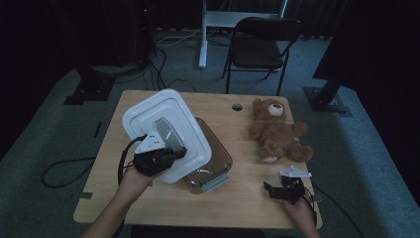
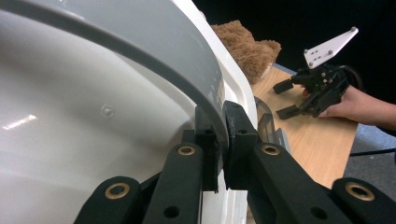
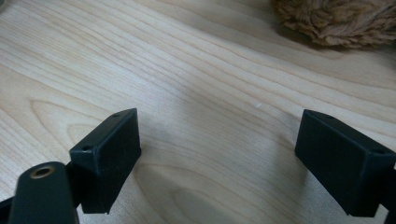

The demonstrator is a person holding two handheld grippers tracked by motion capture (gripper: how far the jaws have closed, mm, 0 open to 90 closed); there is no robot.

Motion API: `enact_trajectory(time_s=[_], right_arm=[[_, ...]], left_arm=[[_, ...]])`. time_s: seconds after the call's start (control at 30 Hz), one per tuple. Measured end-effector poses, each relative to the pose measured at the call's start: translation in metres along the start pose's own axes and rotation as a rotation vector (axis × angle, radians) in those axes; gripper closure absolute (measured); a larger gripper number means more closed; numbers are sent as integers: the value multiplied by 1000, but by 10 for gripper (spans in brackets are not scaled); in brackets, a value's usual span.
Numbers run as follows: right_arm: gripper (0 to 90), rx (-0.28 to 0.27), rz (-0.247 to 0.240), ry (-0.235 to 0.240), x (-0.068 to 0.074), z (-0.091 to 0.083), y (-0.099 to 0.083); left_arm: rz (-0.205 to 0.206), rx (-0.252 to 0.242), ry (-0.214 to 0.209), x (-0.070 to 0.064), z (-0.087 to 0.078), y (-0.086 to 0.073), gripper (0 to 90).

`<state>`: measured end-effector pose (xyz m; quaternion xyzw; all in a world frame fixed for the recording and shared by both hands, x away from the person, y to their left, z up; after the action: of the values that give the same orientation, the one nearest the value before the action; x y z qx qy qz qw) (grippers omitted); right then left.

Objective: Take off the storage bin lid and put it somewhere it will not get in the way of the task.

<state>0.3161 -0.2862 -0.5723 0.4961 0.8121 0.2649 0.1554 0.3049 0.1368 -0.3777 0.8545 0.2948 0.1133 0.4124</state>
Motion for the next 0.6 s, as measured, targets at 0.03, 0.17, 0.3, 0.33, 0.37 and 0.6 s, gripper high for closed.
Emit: enact_trajectory(time_s=[0.03,0.17,0.3,0.33,0.37,0.6], right_arm=[[134,0,0,0,0,0,0],[134,0,1,-1,0,0,0],[134,-1,0,-3,0,0,0],[134,-1,-1,-3,0,0,0],[134,-1,0,-3,0,0,0],[134,0,2,-2,0,0,0]], left_arm=[[-3,1,2,2,-2,-2,865],[-10,-4,0,8,-10,-9,865],[-20,2,7,15,-20,-20,865],[-23,4,5,16,-22,-23,865],[-25,4,7,18,-24,-25,865],[-53,18,18,28,-34,-43,864]])
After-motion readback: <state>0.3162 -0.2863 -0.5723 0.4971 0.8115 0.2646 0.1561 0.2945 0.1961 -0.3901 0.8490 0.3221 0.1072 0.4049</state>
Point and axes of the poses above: each handheld gripper's, and its own axes: z roughly forward along the jaws, y roughly out of its top, x roughly to its left, the point moved 3 cm from there along z, roughly forward along the jaws, and after that the axes turned 11 degrees about x, right-handed, at the moved point
